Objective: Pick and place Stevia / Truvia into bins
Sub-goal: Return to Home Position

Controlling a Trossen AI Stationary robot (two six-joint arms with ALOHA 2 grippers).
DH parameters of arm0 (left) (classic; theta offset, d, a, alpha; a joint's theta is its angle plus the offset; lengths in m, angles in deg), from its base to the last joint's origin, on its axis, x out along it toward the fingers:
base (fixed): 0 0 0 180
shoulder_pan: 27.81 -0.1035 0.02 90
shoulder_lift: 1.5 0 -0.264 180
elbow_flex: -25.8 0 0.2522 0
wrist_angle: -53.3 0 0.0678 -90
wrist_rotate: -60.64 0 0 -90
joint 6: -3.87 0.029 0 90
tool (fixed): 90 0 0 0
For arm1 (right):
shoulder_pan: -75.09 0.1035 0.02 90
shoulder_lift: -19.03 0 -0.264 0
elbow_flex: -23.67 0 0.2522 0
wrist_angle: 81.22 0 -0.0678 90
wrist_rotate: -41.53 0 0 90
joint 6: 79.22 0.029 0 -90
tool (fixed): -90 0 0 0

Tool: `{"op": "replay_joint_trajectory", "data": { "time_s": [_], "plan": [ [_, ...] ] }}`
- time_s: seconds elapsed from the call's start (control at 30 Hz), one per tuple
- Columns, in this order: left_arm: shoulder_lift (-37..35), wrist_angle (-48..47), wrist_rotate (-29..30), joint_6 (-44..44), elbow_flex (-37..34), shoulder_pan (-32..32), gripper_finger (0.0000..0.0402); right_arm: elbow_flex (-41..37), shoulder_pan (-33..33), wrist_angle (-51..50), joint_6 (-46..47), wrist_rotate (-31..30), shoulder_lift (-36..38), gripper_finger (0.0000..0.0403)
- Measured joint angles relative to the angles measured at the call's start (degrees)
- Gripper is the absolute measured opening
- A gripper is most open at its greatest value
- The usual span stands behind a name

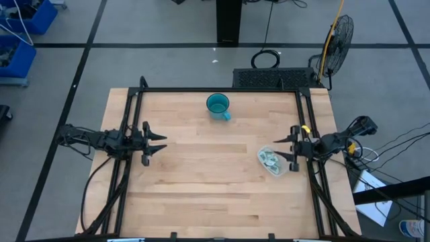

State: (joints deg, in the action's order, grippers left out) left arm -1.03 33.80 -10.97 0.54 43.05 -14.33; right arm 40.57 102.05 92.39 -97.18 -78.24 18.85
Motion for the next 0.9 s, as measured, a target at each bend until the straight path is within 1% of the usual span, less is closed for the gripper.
{"op": "replay_joint_trajectory", "data": {
  "time_s": [0.07, 0.17, 0.2, 0.4, 0.53, 0.8, 0.9],
  "plan": [
    [0.00, 0.00, 0.02, 0.28, 0.00, 0.00, 0.0164, 0.00, -0.74, 0.56, 0.25, 2.88, 0.02, 0.0171],
    [0.00, 0.00, 0.38, 1.37, 0.00, 0.00, 0.0164, 0.00, -2.38, -1.46, 2.79, 3.42, 0.02, 0.0171],
    [0.00, 0.00, 0.74, 1.45, 0.00, 0.00, 0.0164, 0.00, -3.13, -2.28, 3.57, 4.69, -0.01, 0.0171],
    [0.00, 0.08, 2.91, 2.87, 0.00, 0.00, 0.0164, -0.02, -8.87, -4.67, 7.41, 17.08, 0.00, 0.0171],
    [0.00, 0.24, 5.26, 3.63, -0.02, 0.00, 0.0164, -0.02, -12.90, -5.51, 10.92, 23.39, 0.00, 0.0171],
    [0.00, 0.38, 7.03, 3.56, -0.04, 0.00, 0.0163, -0.02, -19.60, -9.95, 16.43, 26.24, 0.00, 0.0171],
    [0.00, 0.39, 7.67, 2.24, -0.04, -0.02, 0.0163, -0.02, -21.69, -10.51, 17.10, 26.22, 0.00, 0.0171]
  ]
}}
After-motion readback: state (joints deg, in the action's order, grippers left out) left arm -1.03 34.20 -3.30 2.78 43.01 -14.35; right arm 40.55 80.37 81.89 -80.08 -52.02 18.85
